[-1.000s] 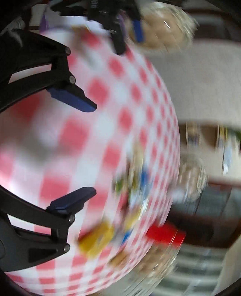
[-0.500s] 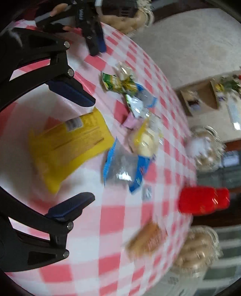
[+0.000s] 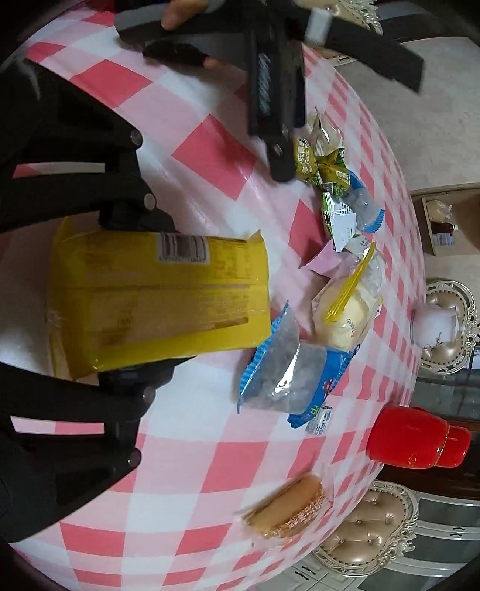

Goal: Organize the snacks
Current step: 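Grasp the green garlic snack pack with the left tool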

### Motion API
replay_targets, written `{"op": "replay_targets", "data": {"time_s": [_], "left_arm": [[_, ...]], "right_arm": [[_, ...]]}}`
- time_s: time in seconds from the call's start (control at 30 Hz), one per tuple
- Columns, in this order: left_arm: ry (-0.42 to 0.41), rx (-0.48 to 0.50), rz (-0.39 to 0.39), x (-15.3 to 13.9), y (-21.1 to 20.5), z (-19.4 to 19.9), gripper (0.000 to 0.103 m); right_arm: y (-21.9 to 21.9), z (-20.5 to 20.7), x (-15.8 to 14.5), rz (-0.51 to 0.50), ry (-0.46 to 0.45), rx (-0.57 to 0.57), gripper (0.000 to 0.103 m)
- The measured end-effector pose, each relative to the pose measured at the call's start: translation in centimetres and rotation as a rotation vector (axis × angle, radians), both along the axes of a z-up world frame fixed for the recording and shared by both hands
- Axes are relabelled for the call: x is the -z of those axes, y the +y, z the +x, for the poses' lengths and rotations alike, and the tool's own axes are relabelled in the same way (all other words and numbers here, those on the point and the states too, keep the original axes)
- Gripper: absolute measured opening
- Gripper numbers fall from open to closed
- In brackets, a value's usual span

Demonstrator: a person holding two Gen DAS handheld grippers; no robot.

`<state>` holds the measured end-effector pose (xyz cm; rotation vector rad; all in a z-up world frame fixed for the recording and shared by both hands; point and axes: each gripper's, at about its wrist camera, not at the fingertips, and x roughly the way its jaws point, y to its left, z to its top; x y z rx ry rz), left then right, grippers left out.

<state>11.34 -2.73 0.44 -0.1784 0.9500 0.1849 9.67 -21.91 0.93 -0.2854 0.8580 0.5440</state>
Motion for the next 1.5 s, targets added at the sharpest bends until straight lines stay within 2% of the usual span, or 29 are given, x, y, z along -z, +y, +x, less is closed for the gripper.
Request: {"op": "replay_targets", "data": {"time_s": [0.03,0.1,0.17,0.23,0.33,0.4,0.5,0.63,0.77,0.93,1.07,1.5], "left_arm": [[0.011,0.005,0.019,0.1,-0.2,0.5,0.103],[0.012,0.05,0.05,0.1,-0.7,0.2,0.093],[-0.026,0.154,0.067,-0.4,-1.4,-1.1,0.055],[-0.03,0.216,0.06,-0.6,-1.3,-2.6,0.052],[-0.033,0.228,0.012,-0.8,0.1,-4.3,0.045],[-0.041,0.224,-0.011,-0.9,0.8,-5.6,0.044],[-0.054,0.212,0.004,-1.0,1.5,-6.9,0.044],[-0.11,0.206,0.066,-2.5,1.0,-8.6,0.043],[-0.163,0.207,0.109,-3.6,0.8,-10.3,0.042],[-0.222,0.181,0.117,-4.3,2.0,-13.0,0.041],[-0.218,0.165,0.09,-3.8,3.3,-14.1,0.041],[-0.255,0.127,0.147,-4.6,5.9,-19.0,0.04]], "right_arm": [[0.0,0.0,0.0,0.005,0.003,0.0,0.053],[-0.2,0.0,-0.1,0.016,0.009,-0.001,0.053],[-0.4,0.0,-0.1,0.029,0.013,0.005,0.053],[-0.5,0.1,-0.2,0.033,0.013,0.02,0.052],[-1.2,0.2,-0.3,0.054,0.015,0.057,0.052],[-1.7,0.3,-0.4,0.087,0.027,0.078,0.052],[-1.7,0.1,-0.5,0.101,0.029,0.102,0.051],[-1.9,-0.6,-0.9,0.159,0.044,0.131,0.051],[-1.4,-2.5,-1.4,0.192,0.032,0.145,0.051],[0.5,-5.5,-2.4,0.24,0.003,0.138,0.051],[2.9,-7.2,-2.3,0.241,0.0,0.115,0.051],[8.6,-12.2,-1.9,0.259,-0.004,0.045,0.051]]}}
